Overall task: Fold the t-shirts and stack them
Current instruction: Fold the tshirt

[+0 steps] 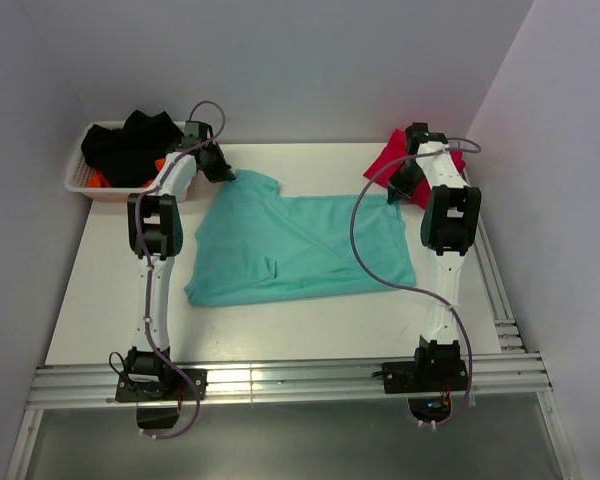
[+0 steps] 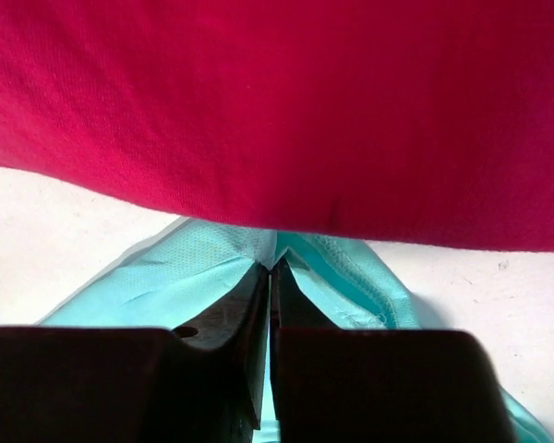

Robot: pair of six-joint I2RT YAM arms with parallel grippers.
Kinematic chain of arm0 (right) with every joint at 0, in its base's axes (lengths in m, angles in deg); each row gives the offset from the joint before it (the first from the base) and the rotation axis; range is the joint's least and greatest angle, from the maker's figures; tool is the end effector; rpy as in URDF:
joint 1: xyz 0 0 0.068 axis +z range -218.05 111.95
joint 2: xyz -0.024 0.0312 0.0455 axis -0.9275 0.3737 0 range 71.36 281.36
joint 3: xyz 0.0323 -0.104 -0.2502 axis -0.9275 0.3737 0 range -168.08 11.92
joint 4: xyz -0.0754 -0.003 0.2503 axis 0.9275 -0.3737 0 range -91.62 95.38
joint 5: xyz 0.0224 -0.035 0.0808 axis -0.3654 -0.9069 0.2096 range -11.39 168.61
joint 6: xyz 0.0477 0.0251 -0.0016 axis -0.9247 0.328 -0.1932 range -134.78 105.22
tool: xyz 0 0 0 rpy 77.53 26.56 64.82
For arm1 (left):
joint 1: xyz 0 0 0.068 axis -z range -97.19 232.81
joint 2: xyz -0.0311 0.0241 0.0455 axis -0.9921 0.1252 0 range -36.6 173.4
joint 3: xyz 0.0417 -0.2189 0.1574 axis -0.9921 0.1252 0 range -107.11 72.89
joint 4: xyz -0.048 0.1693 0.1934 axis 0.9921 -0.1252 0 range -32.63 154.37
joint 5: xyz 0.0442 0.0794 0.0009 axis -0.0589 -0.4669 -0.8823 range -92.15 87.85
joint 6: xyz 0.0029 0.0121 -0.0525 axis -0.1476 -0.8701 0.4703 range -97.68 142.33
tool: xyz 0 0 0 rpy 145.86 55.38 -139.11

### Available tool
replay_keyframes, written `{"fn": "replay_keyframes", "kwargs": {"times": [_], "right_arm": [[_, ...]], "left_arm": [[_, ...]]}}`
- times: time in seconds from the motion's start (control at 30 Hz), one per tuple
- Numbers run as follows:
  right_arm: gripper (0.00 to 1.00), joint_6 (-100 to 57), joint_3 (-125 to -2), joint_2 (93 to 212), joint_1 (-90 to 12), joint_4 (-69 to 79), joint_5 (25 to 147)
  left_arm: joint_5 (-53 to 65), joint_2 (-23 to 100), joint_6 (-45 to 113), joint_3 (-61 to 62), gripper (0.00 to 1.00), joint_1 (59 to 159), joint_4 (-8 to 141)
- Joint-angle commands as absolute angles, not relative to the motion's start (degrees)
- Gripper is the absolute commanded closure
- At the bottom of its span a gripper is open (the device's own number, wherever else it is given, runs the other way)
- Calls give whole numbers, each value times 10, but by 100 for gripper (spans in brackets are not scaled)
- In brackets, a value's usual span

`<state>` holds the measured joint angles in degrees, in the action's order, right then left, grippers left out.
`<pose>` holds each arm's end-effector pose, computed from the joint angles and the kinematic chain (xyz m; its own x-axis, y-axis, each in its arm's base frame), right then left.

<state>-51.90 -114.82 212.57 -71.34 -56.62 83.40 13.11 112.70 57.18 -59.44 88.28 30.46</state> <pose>0.5029 -0.0258 0.1695 -0.7512 0.6455 -0.1376 0.6158 0.7605 0.2060 0.5637 -0.0635 0.1501 -0.7807 -0.4791 -0.4011 -0.2303 0.8174 -0.5281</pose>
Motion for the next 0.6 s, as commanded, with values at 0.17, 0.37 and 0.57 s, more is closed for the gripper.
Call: {"fn": "replay_keyframes", "kwargs": {"times": [0.17, 0.37, 0.57], "right_arm": [[89, -511, -1157, 2126, -727, -563, 819], [43, -497, -1146, 2091, -728, -554, 812], [44, -497, -1156, 2093, -729, -557, 817]], "left_arm": [[85, 1108, 588, -567, 100, 854, 227], [84, 1104, 586, -564, 100, 855, 226], [83, 1100, 584, -560, 100, 857, 226]]}}
